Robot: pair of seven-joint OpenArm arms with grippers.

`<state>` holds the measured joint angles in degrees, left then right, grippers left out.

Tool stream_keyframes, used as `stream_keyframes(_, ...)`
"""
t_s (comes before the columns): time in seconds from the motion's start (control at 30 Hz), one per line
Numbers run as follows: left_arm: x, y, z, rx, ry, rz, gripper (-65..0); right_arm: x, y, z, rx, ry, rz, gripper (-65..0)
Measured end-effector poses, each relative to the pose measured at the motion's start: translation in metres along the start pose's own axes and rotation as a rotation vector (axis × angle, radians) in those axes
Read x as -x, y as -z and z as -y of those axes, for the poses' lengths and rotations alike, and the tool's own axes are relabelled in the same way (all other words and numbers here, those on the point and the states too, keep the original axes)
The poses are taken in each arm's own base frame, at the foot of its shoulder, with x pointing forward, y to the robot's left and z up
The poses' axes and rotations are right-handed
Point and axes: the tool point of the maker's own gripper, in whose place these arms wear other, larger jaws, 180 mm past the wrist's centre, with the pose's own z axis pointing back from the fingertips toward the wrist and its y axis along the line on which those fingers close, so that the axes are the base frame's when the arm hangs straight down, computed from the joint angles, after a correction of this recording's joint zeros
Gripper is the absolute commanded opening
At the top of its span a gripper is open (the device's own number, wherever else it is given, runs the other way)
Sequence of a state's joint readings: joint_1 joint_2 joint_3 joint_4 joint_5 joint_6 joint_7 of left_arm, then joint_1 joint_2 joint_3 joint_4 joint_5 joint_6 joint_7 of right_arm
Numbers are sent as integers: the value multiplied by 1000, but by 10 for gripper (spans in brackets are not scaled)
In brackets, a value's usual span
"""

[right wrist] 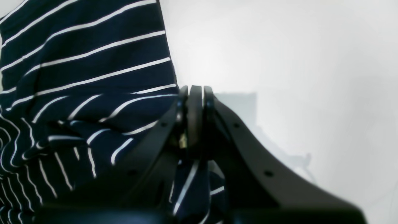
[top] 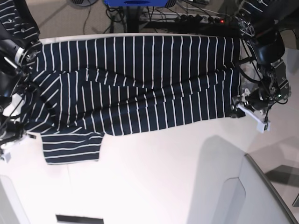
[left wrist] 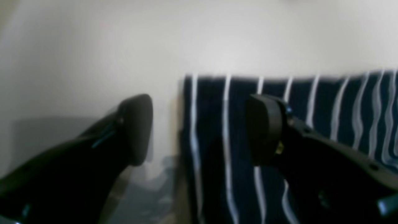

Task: Layout the t-shirt on the table in an organized manner, then fold the t-shirt properly
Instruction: 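Move the left gripper along the shirt's side edge and grasp it, then grasp the hem corners with both grippers and lift the hem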

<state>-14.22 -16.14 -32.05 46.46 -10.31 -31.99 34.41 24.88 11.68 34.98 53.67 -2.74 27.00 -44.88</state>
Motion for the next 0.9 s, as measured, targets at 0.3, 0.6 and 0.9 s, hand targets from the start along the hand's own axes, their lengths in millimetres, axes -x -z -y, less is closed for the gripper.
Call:
stream_keyframes(0.3, 1, 10, 6, 22, -20, 30, -540, 0, 0, 0, 1, -1, 0, -648)
stream_keyframes(0.6, 5, 13, 17, 49, 5, 6, -650, 2, 0, 0, 1, -1, -3, -648)
stream_keyframes(0.9, -44, -3, 19, 7, 112, 66, -650, -12, 7, -32, -20, -168, 26, -648)
